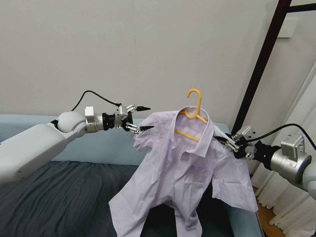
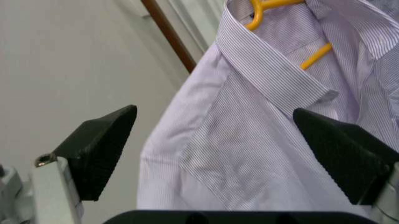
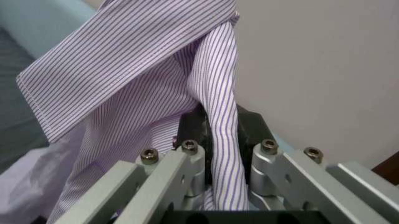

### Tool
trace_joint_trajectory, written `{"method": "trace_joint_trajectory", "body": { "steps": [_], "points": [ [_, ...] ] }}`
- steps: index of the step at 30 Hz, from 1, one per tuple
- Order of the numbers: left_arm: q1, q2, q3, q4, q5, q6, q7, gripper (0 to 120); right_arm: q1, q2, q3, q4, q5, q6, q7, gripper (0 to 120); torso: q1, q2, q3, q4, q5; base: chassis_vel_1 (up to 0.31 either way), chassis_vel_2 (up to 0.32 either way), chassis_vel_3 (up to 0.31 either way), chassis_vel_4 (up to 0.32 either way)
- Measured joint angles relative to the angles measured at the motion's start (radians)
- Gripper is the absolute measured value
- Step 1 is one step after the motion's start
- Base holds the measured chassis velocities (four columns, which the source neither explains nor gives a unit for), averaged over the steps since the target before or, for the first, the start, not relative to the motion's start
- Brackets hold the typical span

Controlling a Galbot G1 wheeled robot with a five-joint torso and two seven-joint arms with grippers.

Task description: Pick up the clothes from the sofa and hang them on the clothes hanger.

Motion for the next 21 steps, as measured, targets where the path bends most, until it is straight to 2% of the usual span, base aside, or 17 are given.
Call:
{"method": "trace_joint_trajectory", "body": {
  "steps": [1,3,5,7,9,11,16,20,21],
  "points": [
    [0.023,0.010,-0.005,-0.035,0.004,-0.003,-0.067,100,0.020,0.002,0.000,-0.007,0.004,0.003,0.008,8,0.000,0.000,0.000,0.0000,0.0001,0.000,0.000,0.000,0.000],
    [0.037,0.015,-0.008,-0.055,0.007,-0.004,-0.103,100,0.030,0.001,0.000,-0.010,0.006,0.004,0.010,8,0.000,0.000,0.000,0.0000,0.0000,0.000,0.000,0.000,0.000],
    [0.078,0.027,-0.015,-0.108,0.019,-0.002,-0.204,100,0.051,-0.010,0.001,-0.016,0.014,0.004,0.012,8,0.000,0.000,0.000,0.0000,0.0000,0.000,0.000,0.000,0.000],
    [0.155,0.038,-0.027,-0.208,0.052,0.023,-0.420,100,0.057,-0.057,0.026,-0.020,0.033,0.004,0.013,8,0.000,0.000,0.000,0.0000,-0.0002,0.000,0.000,0.000,0.000],
    [0.166,0.038,-0.028,-0.223,0.055,0.029,-0.451,100,0.057,-0.066,0.030,-0.020,0.035,0.004,0.012,8,0.000,0.000,0.000,0.0000,-0.0002,0.000,0.000,0.000,0.000],
    [0.205,0.028,-0.038,-0.281,0.060,0.051,-0.563,100,0.057,-0.094,0.045,-0.019,0.046,0.001,0.010,8,0.000,0.000,0.000,0.0000,-0.0004,0.000,0.000,0.000,0.000],
    [0.227,0.015,-0.045,-0.325,0.064,0.071,-0.637,100,0.056,-0.107,0.055,-0.017,0.051,-0.002,0.011,8,0.000,0.000,0.000,0.0000,-0.0002,0.000,0.000,0.000,0.000],
    [0.255,-0.043,-0.044,-0.442,0.082,0.150,-0.843,100,0.043,-0.161,0.090,-0.022,0.078,-0.017,0.010,8,0.000,0.000,0.000,-0.0001,0.0003,0.000,0.000,0.000,0.000],
    [0.255,-0.043,-0.044,-0.442,0.082,0.150,-0.843,100,0.043,-0.161,0.090,-0.022,0.078,-0.017,0.010,8,0.000,0.000,0.000,-0.0001,0.0003,0.000,0.000,0.000,0.000]
  ]
}}
